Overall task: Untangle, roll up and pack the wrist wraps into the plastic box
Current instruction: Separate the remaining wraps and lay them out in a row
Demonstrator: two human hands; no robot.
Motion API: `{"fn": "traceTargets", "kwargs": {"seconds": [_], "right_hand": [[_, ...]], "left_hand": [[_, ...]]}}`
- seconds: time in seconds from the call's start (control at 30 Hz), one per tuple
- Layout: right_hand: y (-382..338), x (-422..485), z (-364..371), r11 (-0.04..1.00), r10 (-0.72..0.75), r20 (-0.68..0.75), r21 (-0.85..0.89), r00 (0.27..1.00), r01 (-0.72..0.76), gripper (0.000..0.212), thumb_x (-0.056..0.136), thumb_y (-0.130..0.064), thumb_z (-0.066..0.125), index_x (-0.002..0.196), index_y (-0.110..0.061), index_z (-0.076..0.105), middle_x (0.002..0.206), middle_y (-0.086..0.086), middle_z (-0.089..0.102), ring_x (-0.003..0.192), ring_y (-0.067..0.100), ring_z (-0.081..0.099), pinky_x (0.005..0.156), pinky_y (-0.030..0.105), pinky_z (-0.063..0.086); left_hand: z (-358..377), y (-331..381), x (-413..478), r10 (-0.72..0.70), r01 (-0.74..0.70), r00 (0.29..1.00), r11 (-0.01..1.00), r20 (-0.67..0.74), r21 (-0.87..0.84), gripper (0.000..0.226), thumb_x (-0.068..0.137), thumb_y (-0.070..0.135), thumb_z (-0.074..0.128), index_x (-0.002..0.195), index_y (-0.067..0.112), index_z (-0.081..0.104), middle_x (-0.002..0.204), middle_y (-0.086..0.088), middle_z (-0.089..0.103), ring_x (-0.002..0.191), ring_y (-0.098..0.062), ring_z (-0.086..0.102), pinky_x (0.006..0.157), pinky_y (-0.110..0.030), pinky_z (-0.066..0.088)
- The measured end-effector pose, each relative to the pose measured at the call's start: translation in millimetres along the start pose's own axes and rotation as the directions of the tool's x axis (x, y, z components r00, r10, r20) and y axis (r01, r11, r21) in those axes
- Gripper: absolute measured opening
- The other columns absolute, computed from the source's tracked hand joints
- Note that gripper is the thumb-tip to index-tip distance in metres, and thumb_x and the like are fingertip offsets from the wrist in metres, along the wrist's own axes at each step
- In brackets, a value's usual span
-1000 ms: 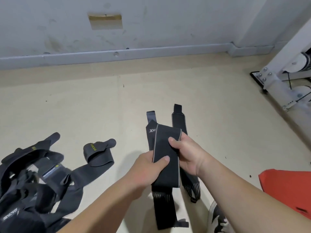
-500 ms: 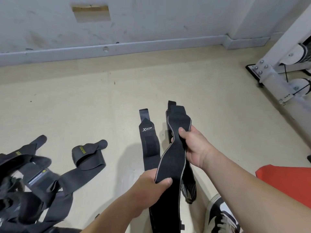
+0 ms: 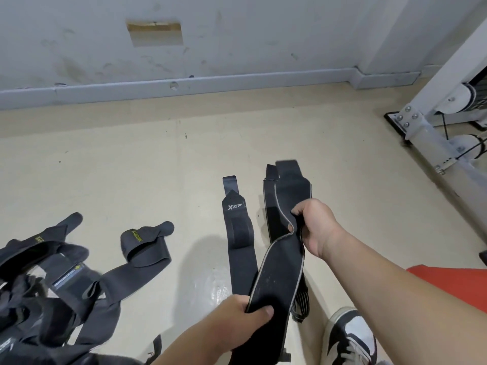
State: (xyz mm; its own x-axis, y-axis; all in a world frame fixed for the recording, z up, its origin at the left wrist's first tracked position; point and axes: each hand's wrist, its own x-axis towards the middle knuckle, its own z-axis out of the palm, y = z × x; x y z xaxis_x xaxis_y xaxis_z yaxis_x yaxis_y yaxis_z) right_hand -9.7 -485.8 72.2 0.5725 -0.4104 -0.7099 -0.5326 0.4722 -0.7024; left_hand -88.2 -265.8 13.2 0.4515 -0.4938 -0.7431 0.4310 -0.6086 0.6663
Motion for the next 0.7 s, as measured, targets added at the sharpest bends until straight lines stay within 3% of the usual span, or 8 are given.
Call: {"fn": "traceTargets", "kwargs": {"seconds": [0.07,0.17,0.27,0.37,0.47,0.57,0.7], "right_hand": [[-10,7,4,0.999,-0.029,0.005,0.039,1.0,0.029,0.028,0.077,0.007,0.046,0.097,-0.004,0.061,0.092,0.016,0.059,0.074,0.031,0.06,0.068,0.043,0.06],[-24,15,9,0.993,-0.105,-0.006,0.048,0.994,0.105,0.031,0.098,0.008,0.043,0.111,-0.009,0.066,0.105,0.014,0.071,0.09,0.034,0.07,0.083,0.049,0.063],[-20,19,13,0.988,-0.15,0.025,0.037,0.988,0.149,0.018,0.11,-0.014,0.049,0.117,-0.024,0.063,0.118,0.006,0.077,0.103,0.028,0.076,0.086,0.047,0.064],[-6,26,11,0.998,-0.066,0.041,0.026,0.997,0.065,0.011,0.111,-0.027,0.052,0.118,-0.022,0.057,0.121,0.005,0.076,0.101,0.024,0.077,0.092,0.054,0.062],[0,25,5,0.993,0.006,0.088,0.116,0.996,-0.017,0.032,0.104,-0.013,0.056,0.136,-0.01,0.06,0.12,0.01,0.078,0.1,0.025,0.079,0.083,0.049,0.065],[1,22,1,0.987,-0.02,0.13,0.158,0.991,-0.001,0.055,0.088,0.011,0.053,0.142,-0.004,0.054,0.13,0.021,0.072,0.113,0.034,0.074,0.084,0.05,0.064],[0,12,4,0.987,-0.064,0.179,0.154,0.982,0.037,0.059,0.091,0.021,0.043,0.143,-0.005,0.054,0.133,0.02,0.07,0.119,0.034,0.071,0.088,0.042,0.064]], "left_hand": [[-3,-7,0,-0.015,0.015,1.0,0.999,0.005,-0.031,0.014,0.093,0.027,0.075,0.097,0.015,0.079,0.086,0.004,0.078,0.075,-0.003,0.073,0.072,-0.016,0.056],[-2,-14,2,-0.023,0.014,0.988,0.998,-0.154,-0.059,0.009,0.099,0.019,0.067,0.099,0.014,0.075,0.093,-0.004,0.079,0.076,-0.007,0.071,0.075,-0.022,0.06],[-2,-7,3,-0.009,-0.03,0.952,0.992,-0.306,-0.122,0.011,0.101,0.02,0.061,0.092,0.018,0.067,0.08,0.004,0.07,0.068,-0.01,0.063,0.064,-0.023,0.051],[-3,2,5,0.019,-0.084,0.935,0.982,-0.354,-0.168,0.013,0.102,0.02,0.06,0.095,0.026,0.07,0.091,0.006,0.075,0.085,-0.013,0.069,0.073,-0.024,0.051],[-2,7,5,0.038,-0.14,0.924,0.96,-0.382,-0.243,0.011,0.102,0.021,0.063,0.099,0.027,0.072,0.089,0.011,0.075,0.083,-0.006,0.069,0.07,-0.019,0.049],[-2,10,6,0.053,-0.184,0.921,0.932,-0.385,-0.313,0.011,0.104,0.022,0.063,0.103,0.021,0.074,0.081,0.014,0.075,0.071,0.001,0.069,0.063,-0.013,0.048],[-8,20,4,0.059,-0.234,0.909,0.891,-0.413,-0.389,0.014,0.106,0.027,0.062,0.11,0.022,0.075,0.096,0.006,0.082,0.088,-0.009,0.078,0.075,-0.022,0.055]]}}
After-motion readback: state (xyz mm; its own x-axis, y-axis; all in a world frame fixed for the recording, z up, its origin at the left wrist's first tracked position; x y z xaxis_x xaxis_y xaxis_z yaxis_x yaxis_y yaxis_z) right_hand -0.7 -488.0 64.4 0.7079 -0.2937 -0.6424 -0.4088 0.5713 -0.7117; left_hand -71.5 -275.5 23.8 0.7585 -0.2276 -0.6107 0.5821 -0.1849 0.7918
